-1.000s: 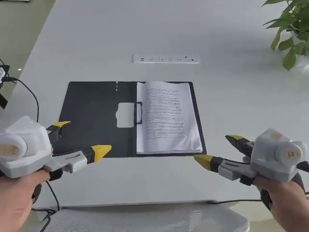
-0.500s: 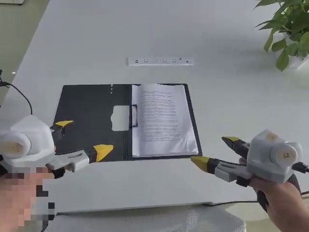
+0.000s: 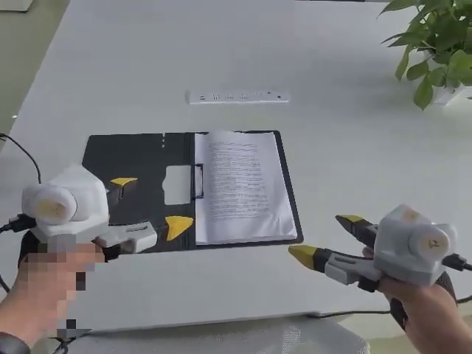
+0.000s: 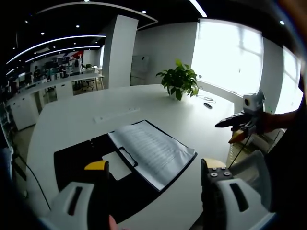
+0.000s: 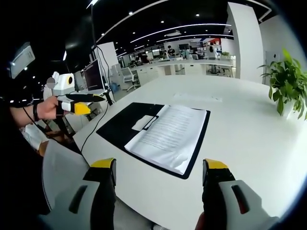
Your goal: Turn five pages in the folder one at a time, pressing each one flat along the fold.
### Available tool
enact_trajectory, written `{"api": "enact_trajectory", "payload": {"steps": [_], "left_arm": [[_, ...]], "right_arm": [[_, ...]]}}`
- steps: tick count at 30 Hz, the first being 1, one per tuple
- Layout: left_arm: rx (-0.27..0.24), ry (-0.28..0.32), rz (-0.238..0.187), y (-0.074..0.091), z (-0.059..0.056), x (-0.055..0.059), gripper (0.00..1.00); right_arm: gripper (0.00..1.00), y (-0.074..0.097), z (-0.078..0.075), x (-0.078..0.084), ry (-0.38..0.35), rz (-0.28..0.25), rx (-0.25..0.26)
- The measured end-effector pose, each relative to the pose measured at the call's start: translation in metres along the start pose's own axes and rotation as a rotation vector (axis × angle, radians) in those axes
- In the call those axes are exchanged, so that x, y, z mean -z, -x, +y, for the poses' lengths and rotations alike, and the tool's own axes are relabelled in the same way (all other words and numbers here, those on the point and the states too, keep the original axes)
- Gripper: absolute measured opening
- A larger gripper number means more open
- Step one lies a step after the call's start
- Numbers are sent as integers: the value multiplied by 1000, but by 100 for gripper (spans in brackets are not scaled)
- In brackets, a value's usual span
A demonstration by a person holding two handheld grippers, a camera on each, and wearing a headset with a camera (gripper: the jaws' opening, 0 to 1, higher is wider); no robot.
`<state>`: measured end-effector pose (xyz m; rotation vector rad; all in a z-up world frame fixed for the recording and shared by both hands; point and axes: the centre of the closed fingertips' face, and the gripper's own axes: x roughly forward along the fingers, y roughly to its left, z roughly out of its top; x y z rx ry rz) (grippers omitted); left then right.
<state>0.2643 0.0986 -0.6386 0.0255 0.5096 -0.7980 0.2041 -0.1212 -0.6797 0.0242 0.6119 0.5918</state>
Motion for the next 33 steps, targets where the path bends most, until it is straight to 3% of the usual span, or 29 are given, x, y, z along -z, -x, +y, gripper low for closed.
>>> {"api": "enact_trajectory", "payload": {"steps": [8, 16, 22, 26, 33], "left_arm": [[44, -8, -18, -33, -10, -13, 77], [110, -30, -6, -75, -30, -16, 76], [149, -50, 19, -105, -44, -11, 76], [159, -47, 27, -118, -46, -9, 75], [178, -48, 77, -152, -54, 10, 74]], "right_arm": [[72, 5, -9, 4, -15, 2, 18], [72, 5, -12, 7, -25, 12, 23], [72, 5, -14, 8, -31, 16, 25], [72, 5, -17, 8, -33, 20, 26], [72, 2, -20, 9, -43, 26, 23]]}}
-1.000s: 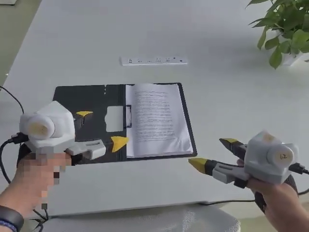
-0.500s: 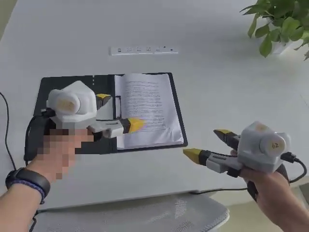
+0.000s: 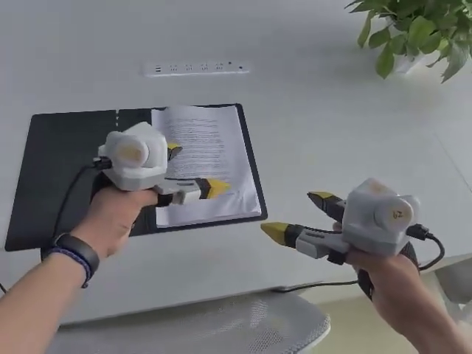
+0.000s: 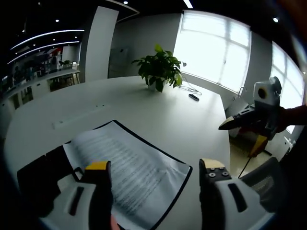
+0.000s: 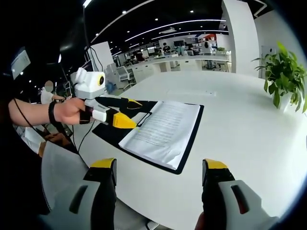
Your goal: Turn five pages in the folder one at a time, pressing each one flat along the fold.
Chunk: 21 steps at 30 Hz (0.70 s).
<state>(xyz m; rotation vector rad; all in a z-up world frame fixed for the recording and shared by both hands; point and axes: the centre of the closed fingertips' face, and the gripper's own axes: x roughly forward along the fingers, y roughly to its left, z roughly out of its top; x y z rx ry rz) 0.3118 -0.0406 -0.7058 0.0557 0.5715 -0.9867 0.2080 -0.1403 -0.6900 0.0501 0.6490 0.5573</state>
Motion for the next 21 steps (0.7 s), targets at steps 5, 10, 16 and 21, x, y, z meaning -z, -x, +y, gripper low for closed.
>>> {"api": "enact_trajectory", "payload": {"steps": [5, 10, 16, 21], "left_arm": [[7, 3, 27, -25, -5, 11, 73], [14, 6, 59, -47, -13, 24, 72], [-3, -2, 80, -67, -16, 38, 69], [-23, -4, 96, -77, -15, 47, 69]], "right_arm": [[72, -1, -1, 3, -4, 9, -3], [71, -2, -3, 7, -12, 20, -5], [71, -1, -6, 10, -22, 33, -5], [71, -1, -7, 12, -20, 47, -8]]}}
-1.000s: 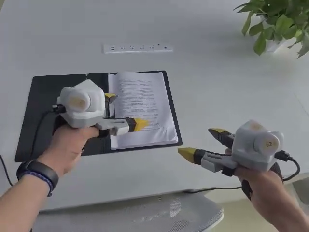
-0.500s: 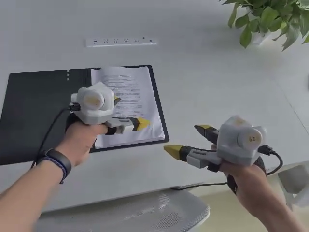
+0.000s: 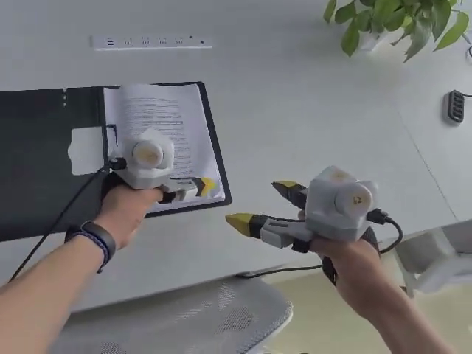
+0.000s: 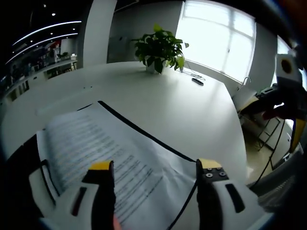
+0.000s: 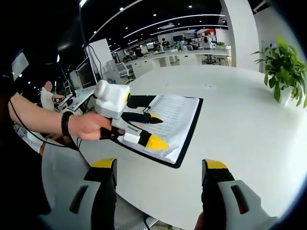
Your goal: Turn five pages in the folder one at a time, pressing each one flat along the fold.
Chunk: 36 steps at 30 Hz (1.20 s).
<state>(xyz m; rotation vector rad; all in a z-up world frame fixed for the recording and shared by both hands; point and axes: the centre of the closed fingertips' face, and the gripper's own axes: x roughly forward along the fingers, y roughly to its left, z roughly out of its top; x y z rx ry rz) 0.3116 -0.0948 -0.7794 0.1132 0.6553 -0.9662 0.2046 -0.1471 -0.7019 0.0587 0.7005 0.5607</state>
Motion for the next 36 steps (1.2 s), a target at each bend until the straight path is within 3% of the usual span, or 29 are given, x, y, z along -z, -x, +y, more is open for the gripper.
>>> {"api": "enact_trajectory", "payload": {"steps": [6, 12, 20, 36], "left_arm": [[-32, -27, 23, -8, 1, 9, 68], [-64, -159, 55, -10, 4, 17, 67], [-61, -163, 38, -10, 7, 17, 65], [-77, -146, 11, -10, 13, 15, 55]], "right_arm": [[71, -2, -3, -1, -1, 7, -4], [70, -9, -2, -2, -4, 9, -16], [69, -19, 2, -4, 5, 18, -38], [68, -21, -2, -3, -3, 15, -46]]}}
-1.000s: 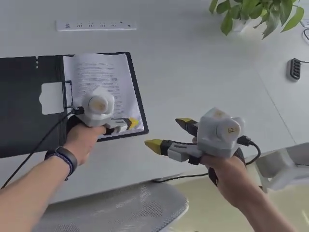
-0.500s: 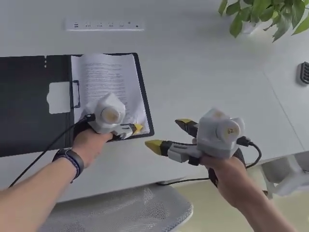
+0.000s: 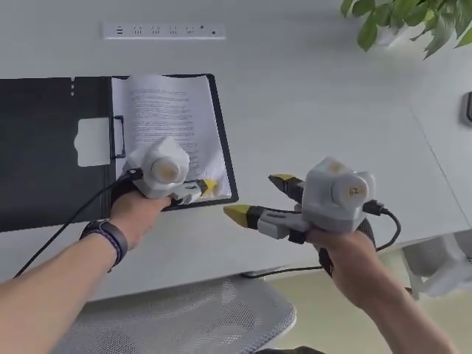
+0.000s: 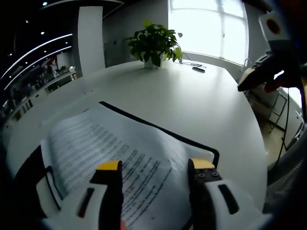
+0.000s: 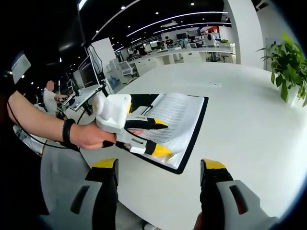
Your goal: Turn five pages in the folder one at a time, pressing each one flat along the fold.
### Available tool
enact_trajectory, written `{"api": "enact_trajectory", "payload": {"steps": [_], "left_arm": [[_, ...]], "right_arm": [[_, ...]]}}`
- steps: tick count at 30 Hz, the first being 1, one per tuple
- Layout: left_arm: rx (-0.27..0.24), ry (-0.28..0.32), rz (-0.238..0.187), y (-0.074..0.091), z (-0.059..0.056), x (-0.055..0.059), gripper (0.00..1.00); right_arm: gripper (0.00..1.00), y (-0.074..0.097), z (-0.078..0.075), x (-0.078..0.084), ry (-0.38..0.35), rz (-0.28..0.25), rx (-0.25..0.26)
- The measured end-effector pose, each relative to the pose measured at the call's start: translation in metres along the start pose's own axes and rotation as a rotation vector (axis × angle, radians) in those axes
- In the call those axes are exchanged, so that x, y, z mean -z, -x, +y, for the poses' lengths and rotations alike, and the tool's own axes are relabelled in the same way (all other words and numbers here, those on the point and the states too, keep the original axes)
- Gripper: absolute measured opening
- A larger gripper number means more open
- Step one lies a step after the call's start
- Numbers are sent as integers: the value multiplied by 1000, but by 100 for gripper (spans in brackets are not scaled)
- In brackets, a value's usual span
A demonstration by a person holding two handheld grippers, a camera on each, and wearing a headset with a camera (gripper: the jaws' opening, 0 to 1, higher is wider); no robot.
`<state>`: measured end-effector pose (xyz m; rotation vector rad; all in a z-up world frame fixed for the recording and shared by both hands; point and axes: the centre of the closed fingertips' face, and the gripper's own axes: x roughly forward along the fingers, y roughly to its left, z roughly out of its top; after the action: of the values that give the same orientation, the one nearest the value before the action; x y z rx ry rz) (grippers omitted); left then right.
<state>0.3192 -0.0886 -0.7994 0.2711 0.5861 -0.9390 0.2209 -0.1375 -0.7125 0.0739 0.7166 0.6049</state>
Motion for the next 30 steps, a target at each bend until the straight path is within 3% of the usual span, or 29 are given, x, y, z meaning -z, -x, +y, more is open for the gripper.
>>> {"api": "enact_trajectory", "payload": {"steps": [5, 11, 13, 16, 24, 30], "left_arm": [[29, 33, 10, 2, -10, -4, 50], [111, 159, -23, 3, -29, -12, 63], [134, 157, -26, 3, -34, -14, 66], [127, 129, -11, 0, -36, -10, 65], [77, 85, 6, 3, -30, -6, 51], [80, 49, 1, 7, -40, -6, 41]], "right_arm": [[68, 0, -1, 0, -6, -4, -1], [68, 0, -4, 0, -13, -9, 3], [68, 0, -4, 1, -15, -9, 4], [67, 1, -5, 2, -16, -7, 6], [67, 1, -6, 3, -33, -15, 11], [66, -4, -6, 4, -40, -13, 8]]}}
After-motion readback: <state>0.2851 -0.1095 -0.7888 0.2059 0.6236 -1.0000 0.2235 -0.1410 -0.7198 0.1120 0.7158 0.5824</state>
